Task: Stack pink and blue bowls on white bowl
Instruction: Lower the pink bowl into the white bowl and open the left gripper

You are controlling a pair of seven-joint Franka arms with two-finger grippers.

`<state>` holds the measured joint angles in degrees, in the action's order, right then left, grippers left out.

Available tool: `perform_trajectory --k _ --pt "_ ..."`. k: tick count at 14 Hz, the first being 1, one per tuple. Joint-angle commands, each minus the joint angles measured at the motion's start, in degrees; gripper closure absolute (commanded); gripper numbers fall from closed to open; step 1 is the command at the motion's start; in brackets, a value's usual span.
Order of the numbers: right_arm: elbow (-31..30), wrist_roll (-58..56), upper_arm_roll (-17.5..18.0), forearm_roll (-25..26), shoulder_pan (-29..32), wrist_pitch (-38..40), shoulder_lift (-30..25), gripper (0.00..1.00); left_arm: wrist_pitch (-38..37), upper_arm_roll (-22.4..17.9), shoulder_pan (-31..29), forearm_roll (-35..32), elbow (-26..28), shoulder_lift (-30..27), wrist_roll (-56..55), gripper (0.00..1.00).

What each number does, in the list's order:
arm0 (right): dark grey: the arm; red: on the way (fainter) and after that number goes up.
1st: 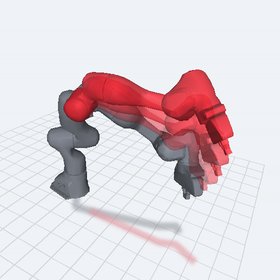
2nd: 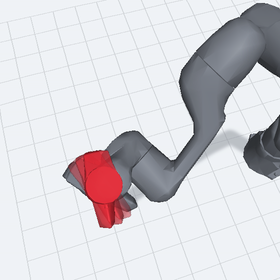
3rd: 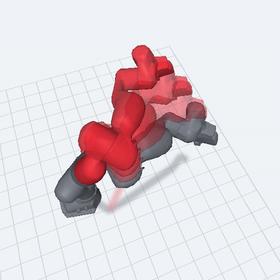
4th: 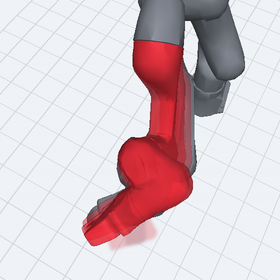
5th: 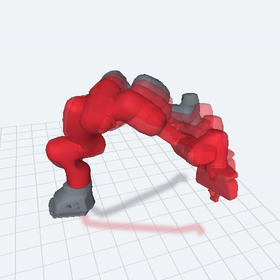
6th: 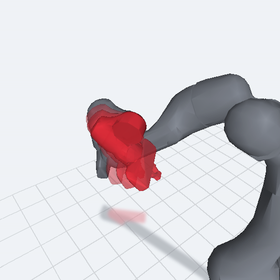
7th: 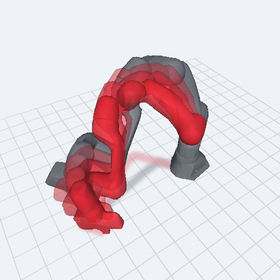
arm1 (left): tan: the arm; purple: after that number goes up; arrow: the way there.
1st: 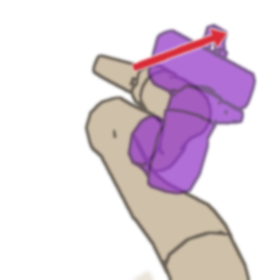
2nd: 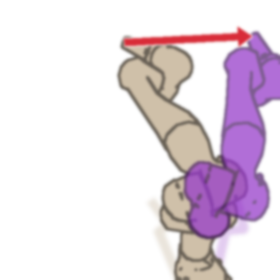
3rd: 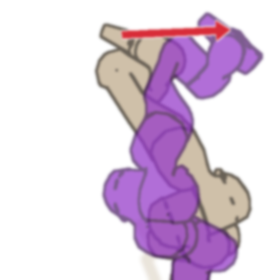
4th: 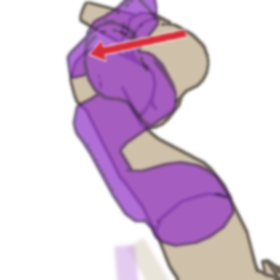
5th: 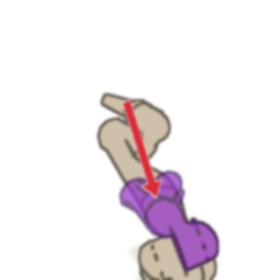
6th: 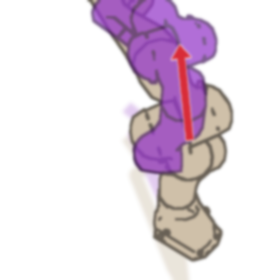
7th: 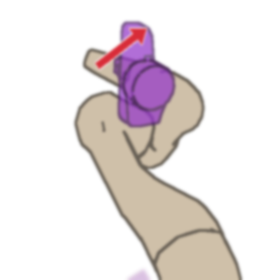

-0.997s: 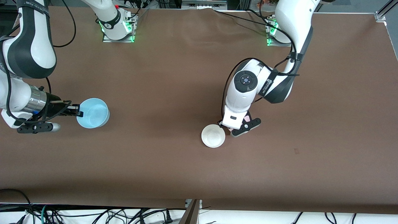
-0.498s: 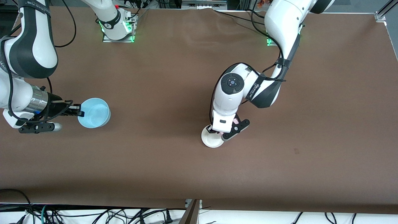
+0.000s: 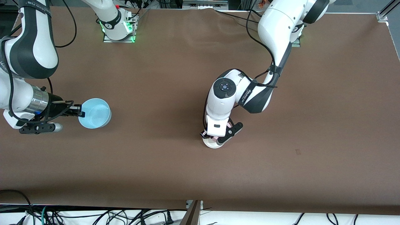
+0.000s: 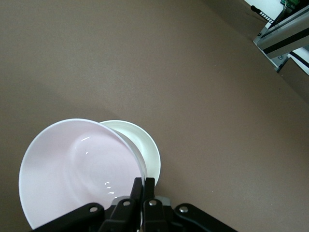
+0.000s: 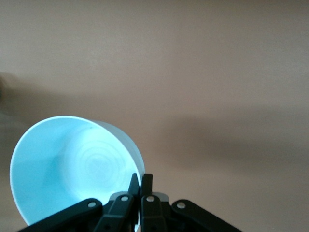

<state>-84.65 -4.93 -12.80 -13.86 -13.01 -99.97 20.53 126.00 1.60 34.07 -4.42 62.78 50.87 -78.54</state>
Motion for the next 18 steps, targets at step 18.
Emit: perform_trajectory --k 18 --pt "-0.69 0.36 0.06 -0.46 0.0 0.56 -1.01 1.0 1.62 -3.98 3.9 -0.68 -2.75 4.32 -2.85 1.0"
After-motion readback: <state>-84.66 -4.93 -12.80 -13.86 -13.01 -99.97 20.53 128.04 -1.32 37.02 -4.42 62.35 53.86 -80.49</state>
